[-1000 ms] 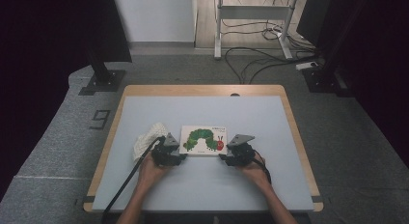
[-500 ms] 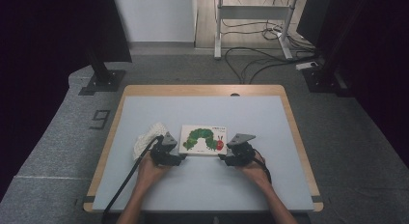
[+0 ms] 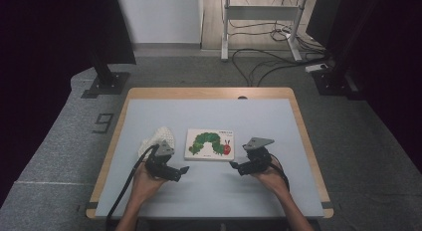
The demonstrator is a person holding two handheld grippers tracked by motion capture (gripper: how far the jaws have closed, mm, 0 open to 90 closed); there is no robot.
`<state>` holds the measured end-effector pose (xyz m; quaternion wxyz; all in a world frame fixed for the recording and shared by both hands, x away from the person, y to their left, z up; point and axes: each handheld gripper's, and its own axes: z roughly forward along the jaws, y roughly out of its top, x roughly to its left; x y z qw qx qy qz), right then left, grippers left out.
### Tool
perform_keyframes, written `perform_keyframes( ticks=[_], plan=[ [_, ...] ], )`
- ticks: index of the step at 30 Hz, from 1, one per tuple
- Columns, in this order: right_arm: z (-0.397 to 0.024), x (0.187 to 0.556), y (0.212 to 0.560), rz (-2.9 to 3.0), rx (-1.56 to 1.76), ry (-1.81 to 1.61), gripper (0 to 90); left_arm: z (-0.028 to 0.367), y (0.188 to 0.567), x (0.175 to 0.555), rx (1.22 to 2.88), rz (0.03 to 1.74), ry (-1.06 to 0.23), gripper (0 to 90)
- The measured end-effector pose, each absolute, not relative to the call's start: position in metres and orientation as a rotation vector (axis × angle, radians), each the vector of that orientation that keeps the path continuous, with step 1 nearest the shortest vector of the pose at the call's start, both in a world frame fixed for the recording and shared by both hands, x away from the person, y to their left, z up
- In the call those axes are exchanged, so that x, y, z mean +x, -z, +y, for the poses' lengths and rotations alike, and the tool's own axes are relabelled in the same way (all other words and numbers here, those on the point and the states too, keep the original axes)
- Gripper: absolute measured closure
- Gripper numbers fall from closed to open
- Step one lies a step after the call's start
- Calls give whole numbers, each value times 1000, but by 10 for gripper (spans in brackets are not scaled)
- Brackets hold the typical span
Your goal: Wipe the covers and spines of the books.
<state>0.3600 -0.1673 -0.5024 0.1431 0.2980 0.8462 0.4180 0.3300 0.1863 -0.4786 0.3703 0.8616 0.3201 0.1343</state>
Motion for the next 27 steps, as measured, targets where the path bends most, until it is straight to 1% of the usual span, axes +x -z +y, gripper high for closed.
perform_keyframes(
  ticks=[4, 14, 22, 27],
  plan=[
    [-177, 353, 496, 2424, 867, -1200, 2, 193, 474, 321, 2208, 811, -356, 0],
    [-208, 333, 490, 2394, 883, -1177, 0, 209, 473, 296, 2192, 798, -401, 0],
    [-230, 322, 501, 2361, 944, -1143, 0, 222, 493, 282, 2204, 839, -382, 0],
    [-237, 317, 514, 2360, 973, -1108, 0, 223, 508, 281, 2236, 857, -387, 0]
  ],
)
